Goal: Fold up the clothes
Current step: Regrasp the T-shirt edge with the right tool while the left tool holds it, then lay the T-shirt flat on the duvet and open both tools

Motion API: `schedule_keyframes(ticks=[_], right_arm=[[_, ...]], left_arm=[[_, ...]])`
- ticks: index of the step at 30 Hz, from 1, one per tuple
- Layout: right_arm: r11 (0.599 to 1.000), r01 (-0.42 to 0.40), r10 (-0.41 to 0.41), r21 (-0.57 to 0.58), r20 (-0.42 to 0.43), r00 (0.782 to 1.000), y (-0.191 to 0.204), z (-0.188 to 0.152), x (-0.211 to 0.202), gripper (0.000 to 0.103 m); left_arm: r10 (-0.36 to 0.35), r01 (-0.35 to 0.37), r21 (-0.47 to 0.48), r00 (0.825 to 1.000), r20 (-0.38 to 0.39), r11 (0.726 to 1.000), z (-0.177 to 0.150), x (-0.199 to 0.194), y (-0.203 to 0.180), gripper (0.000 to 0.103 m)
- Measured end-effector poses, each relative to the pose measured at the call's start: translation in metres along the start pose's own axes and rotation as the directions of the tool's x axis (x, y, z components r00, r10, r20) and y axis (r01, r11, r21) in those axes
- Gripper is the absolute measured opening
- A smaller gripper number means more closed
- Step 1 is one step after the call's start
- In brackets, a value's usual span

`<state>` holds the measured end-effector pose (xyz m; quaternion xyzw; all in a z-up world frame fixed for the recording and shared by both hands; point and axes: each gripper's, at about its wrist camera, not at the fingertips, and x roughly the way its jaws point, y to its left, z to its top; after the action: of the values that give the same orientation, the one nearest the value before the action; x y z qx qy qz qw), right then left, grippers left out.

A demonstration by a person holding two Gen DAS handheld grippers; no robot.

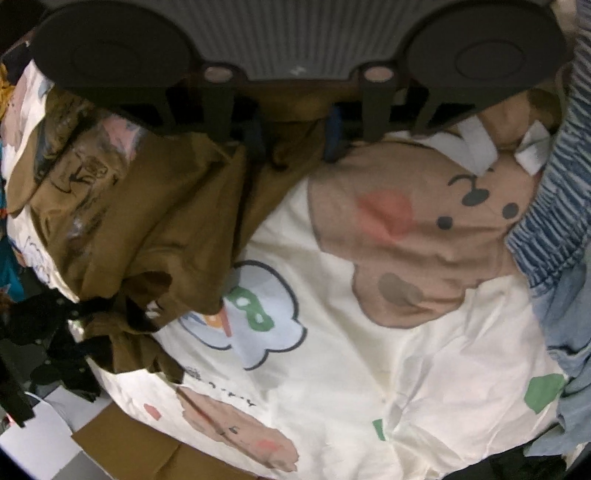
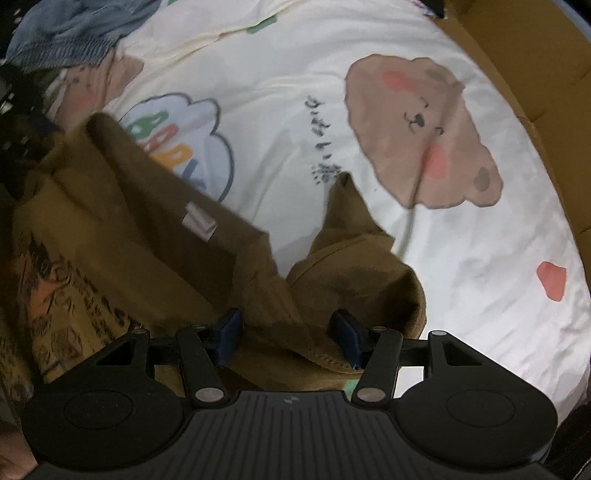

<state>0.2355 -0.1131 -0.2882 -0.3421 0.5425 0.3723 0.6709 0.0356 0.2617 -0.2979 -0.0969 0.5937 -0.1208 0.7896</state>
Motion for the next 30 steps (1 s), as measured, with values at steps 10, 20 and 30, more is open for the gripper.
schedule_keyframes(ticks=[10,20,30], right_arm=[[1.000,0.018,-0.018,-0.017,0.005,1.000,-0.008,-0.011,-0.006,0.054],[0.987,0.061,-0.080,0.148,0.129,0.988,-0.028,-0.015,-0.039,0.004],[0.920,0.040,-0.162,0.391,0.283,0.945,-0.071,-0.006,-0.075,0.004]], left_arm=[[0.074,-0.072,-0.031,0.995,0.069,0.997,0.011,-0.024,0.008,0.003],[0.195,-0.186,-0.062,0.962,0.190,0.981,0.046,-0.061,0.017,0.002],[0.244,-0.242,-0.042,0.930,0.274,0.969,0.103,-0.077,0.023,0.002]])
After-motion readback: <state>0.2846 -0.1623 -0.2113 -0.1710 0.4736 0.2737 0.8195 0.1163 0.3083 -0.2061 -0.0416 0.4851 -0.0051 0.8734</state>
